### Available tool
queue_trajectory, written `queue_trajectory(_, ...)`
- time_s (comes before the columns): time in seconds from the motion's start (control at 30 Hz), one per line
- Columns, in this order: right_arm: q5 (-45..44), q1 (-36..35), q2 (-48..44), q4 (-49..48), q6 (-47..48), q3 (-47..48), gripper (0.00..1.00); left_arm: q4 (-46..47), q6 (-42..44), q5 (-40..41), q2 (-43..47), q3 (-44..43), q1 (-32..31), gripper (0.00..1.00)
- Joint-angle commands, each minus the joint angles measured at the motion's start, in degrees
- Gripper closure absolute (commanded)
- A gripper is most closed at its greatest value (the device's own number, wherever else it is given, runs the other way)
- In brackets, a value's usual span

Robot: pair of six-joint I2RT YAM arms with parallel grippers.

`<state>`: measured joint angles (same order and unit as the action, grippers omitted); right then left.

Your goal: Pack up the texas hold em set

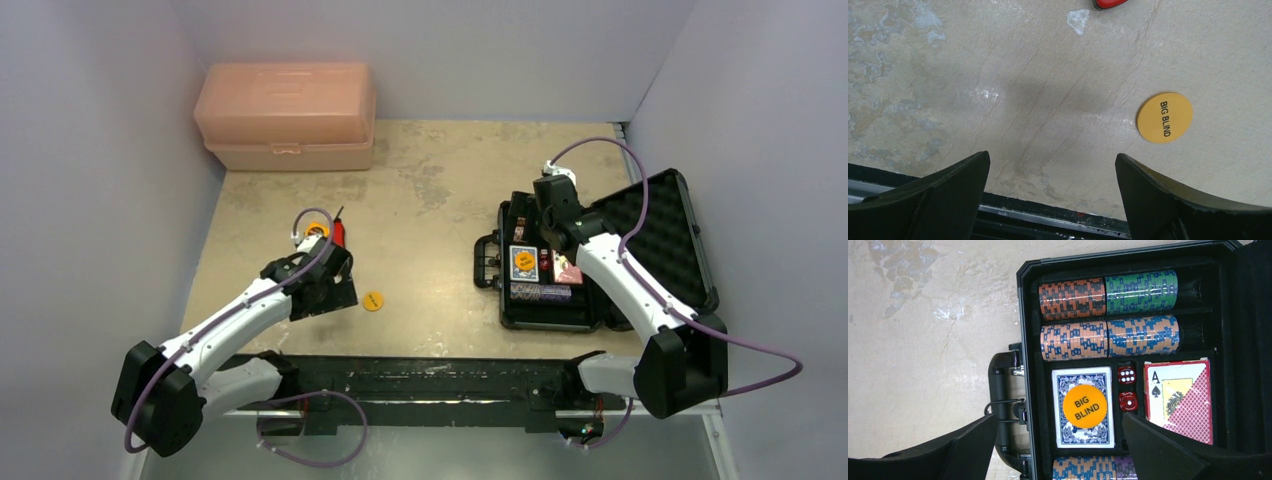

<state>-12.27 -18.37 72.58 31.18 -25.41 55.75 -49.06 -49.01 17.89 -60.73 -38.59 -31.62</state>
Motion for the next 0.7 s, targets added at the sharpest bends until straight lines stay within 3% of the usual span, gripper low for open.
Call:
queue_trajectory(0.0, 0.0, -0.1, -0.7, -1.8, 0.5, -0.4, 0.01, 3.9, -0.7, -1.1, -1.4, 0.7, 0.2, 0.03)
queue_trajectory(0.67, -0.1, -0.2, -0.2, -1.5, 0.5, -0.4, 0.01, 9.3, -0.3, -1.5, -7.8, 1.5, 0.2, 0.05)
